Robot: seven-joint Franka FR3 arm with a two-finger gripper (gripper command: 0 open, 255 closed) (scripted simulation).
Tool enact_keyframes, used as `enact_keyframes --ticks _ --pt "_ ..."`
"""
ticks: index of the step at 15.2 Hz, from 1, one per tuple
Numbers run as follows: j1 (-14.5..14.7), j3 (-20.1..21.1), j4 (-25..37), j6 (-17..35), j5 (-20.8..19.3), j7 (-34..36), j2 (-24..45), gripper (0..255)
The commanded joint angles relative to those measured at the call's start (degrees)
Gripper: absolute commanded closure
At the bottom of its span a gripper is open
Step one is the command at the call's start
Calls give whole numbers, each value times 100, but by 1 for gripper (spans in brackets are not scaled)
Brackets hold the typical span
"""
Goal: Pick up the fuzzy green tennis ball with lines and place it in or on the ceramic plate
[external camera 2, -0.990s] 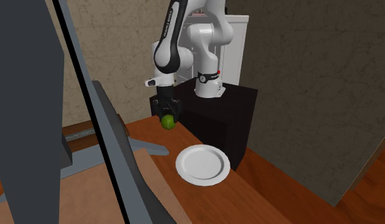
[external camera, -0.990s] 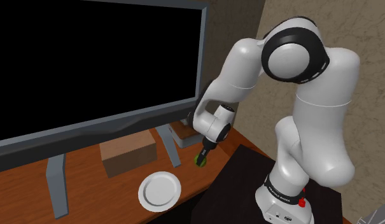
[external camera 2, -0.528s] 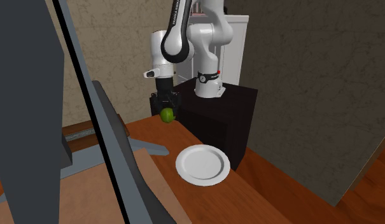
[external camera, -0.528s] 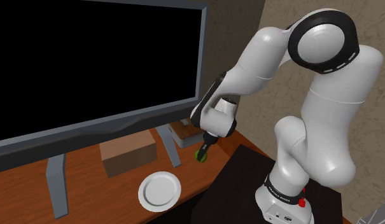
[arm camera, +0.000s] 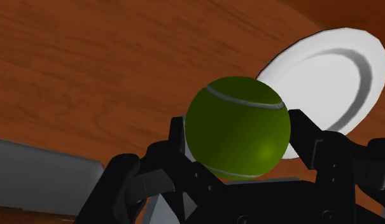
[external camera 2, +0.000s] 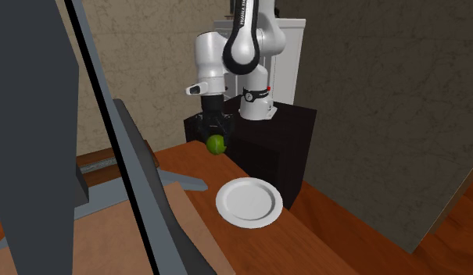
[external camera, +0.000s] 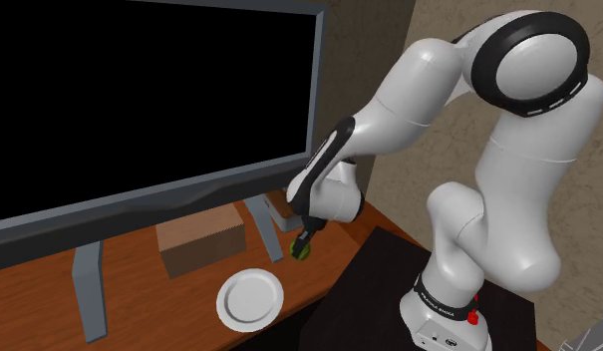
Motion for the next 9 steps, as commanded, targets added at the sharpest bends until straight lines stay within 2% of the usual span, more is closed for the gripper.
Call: enact_keyframes --ticks 1,9 --pt "177 182 249 -27 109 297 241 255" --pt "927 531 1143 -98 -483 2107 940 255"
